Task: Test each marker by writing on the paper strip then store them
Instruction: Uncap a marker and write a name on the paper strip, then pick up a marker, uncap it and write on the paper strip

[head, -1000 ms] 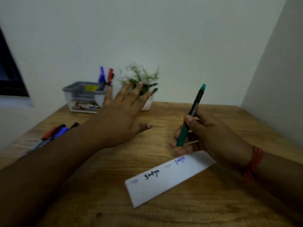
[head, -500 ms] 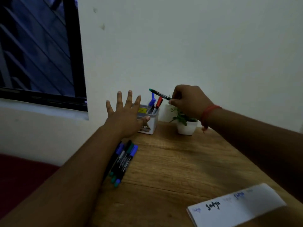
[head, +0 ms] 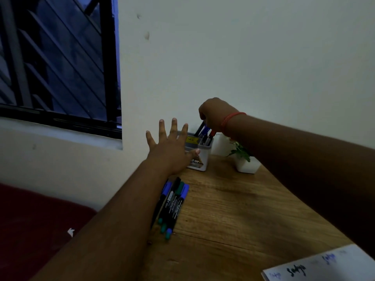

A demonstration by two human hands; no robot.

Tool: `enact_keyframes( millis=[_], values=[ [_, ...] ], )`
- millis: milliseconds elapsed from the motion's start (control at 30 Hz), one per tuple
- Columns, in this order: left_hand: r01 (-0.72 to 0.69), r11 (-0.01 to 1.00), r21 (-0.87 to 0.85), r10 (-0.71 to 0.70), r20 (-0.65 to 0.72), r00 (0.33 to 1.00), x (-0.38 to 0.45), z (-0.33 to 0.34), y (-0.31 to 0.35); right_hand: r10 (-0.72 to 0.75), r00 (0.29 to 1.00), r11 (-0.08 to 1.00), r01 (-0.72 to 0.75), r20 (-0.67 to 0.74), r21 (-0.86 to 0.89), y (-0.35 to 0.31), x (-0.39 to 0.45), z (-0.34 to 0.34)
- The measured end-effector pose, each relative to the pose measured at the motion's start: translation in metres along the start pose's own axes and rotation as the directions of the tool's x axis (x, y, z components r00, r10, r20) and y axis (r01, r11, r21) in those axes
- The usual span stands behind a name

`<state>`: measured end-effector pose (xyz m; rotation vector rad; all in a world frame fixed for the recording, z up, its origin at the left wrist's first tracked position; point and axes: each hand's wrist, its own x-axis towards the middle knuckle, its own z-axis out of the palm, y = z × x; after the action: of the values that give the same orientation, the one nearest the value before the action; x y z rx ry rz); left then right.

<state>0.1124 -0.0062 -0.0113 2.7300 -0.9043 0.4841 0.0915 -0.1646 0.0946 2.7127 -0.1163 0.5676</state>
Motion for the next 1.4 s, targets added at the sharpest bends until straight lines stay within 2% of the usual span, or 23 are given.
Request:
enact_keyframes(
  millis=[133, 367, 500, 567, 633, 800, 1033, 1133, 1233, 1333, 1400],
  values=[
    [0.001, 1.000, 0.005, -0.001, 0.009, 1.000, 0.000, -0.002, -0.001, -0.023, 0.999, 1.000, 0.023, -0.026, 0.005, 0.000, -0.002, 0.003],
    [0.037, 0.999, 0.027, -0.036, -0.024, 0.999, 0.002, -0.008, -0.011, -0.036, 0.945, 0.993, 0.069, -0.324, 0.090, 0.011, -0.055, -0.005],
    [0.057, 0.998, -0.021, -0.059, -0.103, 0.993, -0.002, -0.018, -0.015, -0.080, 0.942, 0.981, 0.133, -0.327, 0.142, 0.006, -0.105, -0.006],
    [0.031, 0.998, -0.045, -0.033, -0.036, 0.999, -0.006, -0.022, -0.014, -0.100, 0.949, 0.974, 0.155, -0.300, 0.166, 0.005, -0.130, -0.006],
    [-0.013, 0.993, -0.116, 0.025, 0.100, 0.995, -0.009, -0.023, -0.011, -0.103, 0.955, 0.969, 0.160, -0.276, 0.189, 0.005, -0.151, -0.005],
    [-0.063, 0.970, -0.234, 0.155, 0.398, 0.904, -0.014, -0.021, 0.001, -0.084, 0.974, 0.961, 0.136, -0.212, 0.242, 0.015, -0.180, -0.001],
    [-0.085, 0.975, -0.204, 0.182, 0.529, 0.829, -0.016, -0.017, 0.010, -0.075, 0.982, 0.954, 0.121, -0.171, 0.275, 0.026, -0.199, 0.007],
    [-0.105, 0.980, -0.171, 0.180, 0.523, 0.833, -0.017, -0.013, 0.017, -0.077, 0.987, 0.950, 0.117, -0.144, 0.289, 0.027, -0.204, 0.010],
    [-0.101, 0.973, -0.209, 0.189, 0.466, 0.864, -0.018, -0.011, 0.024, -0.083, 0.990, 0.950, 0.112, -0.110, 0.290, 0.027, -0.210, 0.012],
    [-0.083, 0.917, -0.391, 0.224, 0.332, 0.916, -0.019, -0.016, 0.030, -0.073, 0.992, 0.944, 0.103, -0.106, 0.313, 0.028, -0.218, 0.013],
    [-0.091, 0.828, -0.554, 0.235, 0.195, 0.952, -0.022, -0.023, 0.040, -0.072, 0.992, 0.940, 0.103, -0.109, 0.325, 0.030, -0.225, 0.013]
  ],
)
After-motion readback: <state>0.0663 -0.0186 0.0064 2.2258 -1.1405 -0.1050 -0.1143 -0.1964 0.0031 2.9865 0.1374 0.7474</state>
